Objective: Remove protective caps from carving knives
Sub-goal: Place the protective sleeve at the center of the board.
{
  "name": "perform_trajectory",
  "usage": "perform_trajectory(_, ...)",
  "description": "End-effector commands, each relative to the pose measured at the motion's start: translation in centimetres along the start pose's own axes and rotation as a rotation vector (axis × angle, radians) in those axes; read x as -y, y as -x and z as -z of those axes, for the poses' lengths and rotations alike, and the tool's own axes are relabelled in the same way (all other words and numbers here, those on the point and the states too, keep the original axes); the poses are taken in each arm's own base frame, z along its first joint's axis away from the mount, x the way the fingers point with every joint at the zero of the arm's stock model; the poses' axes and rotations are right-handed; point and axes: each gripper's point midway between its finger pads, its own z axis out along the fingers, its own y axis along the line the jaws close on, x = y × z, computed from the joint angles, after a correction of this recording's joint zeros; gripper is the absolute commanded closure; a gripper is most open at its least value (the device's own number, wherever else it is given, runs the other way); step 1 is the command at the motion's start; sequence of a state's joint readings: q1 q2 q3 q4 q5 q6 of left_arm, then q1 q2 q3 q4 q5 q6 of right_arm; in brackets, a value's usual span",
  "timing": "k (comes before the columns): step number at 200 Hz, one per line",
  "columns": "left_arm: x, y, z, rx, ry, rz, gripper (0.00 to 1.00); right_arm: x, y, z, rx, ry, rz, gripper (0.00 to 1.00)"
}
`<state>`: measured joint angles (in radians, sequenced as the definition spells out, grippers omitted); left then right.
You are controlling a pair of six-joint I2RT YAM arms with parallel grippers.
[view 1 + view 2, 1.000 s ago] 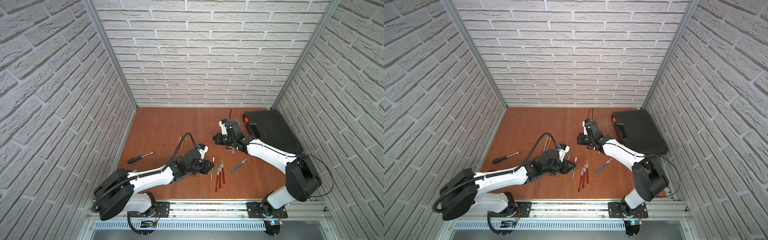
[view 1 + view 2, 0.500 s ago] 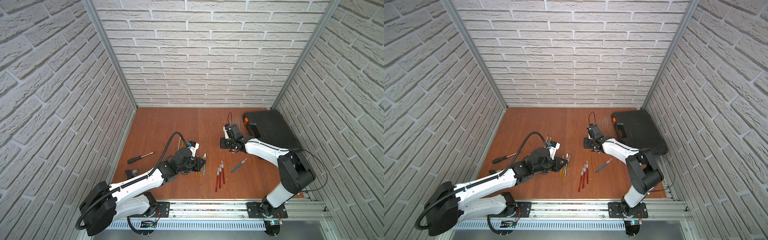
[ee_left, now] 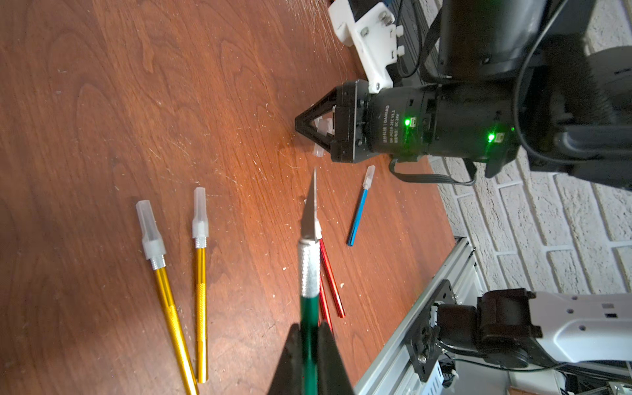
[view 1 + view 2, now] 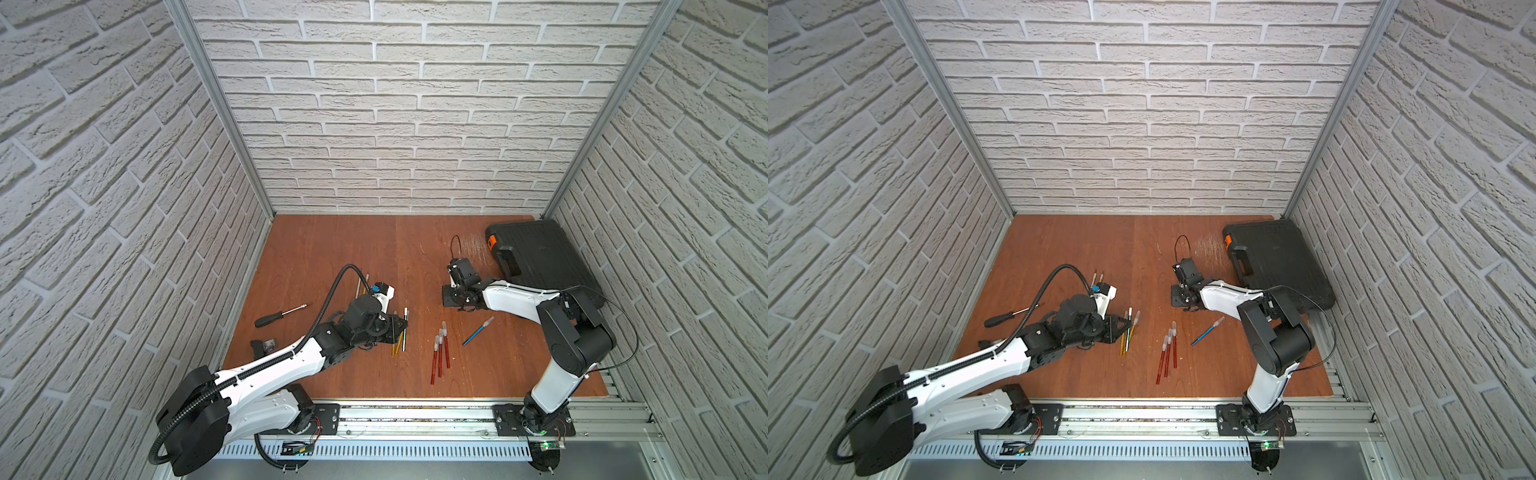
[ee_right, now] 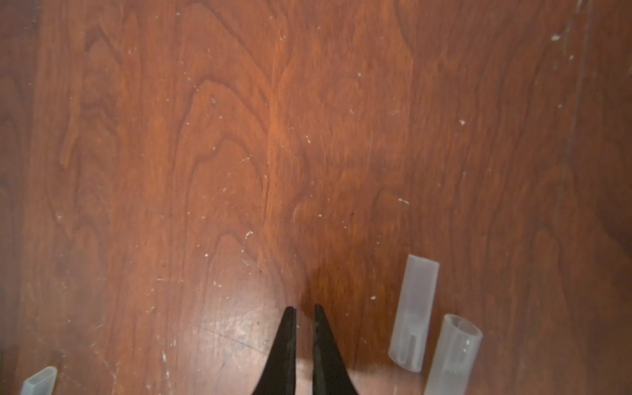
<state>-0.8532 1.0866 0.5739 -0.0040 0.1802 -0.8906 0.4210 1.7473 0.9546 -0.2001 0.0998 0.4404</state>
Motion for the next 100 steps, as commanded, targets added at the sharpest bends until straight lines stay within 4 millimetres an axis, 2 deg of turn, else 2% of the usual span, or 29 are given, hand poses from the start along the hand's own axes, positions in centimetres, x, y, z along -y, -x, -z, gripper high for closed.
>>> perform_trajectory(1,-0.34,0.03,-0.07,0.005,0.002,-0.008,1.00,0.67,0.91,-0.22,0.041,-0.026,0.004,0.90)
perform_trajectory(53,-0.19,0.09,-0.19,0.000,-0.001,-0.007,1.00,1.01,0.68,-0.93,0.028,-0.037,0.003,0.84)
perform_trajectory(100,-0.28,0.19,-0.23,-0.002,0.001,-0.003,1.00,1.19,1.02,-0.91,0.032,-0.043,0.005,0.82)
